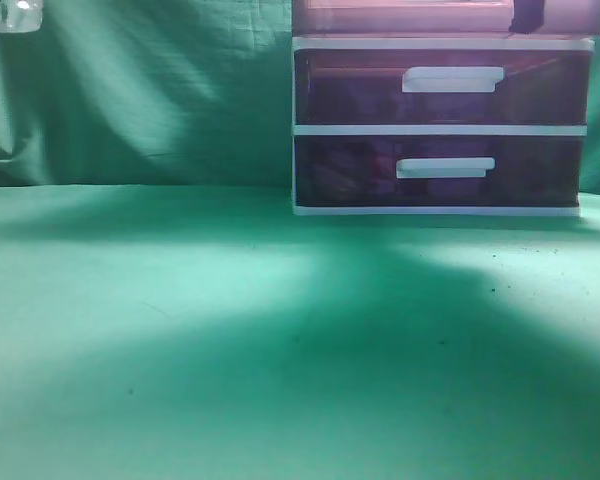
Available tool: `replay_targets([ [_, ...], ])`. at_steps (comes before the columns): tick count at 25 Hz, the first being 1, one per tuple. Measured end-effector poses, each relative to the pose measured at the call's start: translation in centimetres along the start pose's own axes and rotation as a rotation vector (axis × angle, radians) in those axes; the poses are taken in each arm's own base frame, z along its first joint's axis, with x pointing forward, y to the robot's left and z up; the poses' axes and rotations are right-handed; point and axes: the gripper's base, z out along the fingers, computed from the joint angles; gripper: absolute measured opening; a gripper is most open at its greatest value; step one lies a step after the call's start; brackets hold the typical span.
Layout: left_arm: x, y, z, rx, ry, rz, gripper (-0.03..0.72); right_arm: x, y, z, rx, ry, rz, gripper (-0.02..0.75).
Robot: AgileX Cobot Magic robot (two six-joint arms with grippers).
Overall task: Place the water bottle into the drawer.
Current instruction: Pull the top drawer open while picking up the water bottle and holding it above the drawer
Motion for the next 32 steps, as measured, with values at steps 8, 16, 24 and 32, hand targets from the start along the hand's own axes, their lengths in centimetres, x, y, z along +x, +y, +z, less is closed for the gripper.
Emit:
replay_targets([
  [8,0.0,0.0,0.0,0.000,0.001,0.000,0.293,-0.6,1.0,-3.7,-0.012,-0.015,-0.010,0.087],
  [16,0.0,0.0,0.0,0.000,0.001,0.000,0.293,-1.0,1.8,-8.1,-0.037,-0.014,-0.011,0.087],
  [24,0.0,0.0,0.0,0.000,0.001,0.000,0.293,-1.1,2.0,-10.0,-0.044,-0.007,0.067,0.087],
  [32,0.0,0.0,0.0,0.000,0.001,0.000,0.293,-1.2,2.8,-10.7,-0.061,-0.012,0.061,0.087],
])
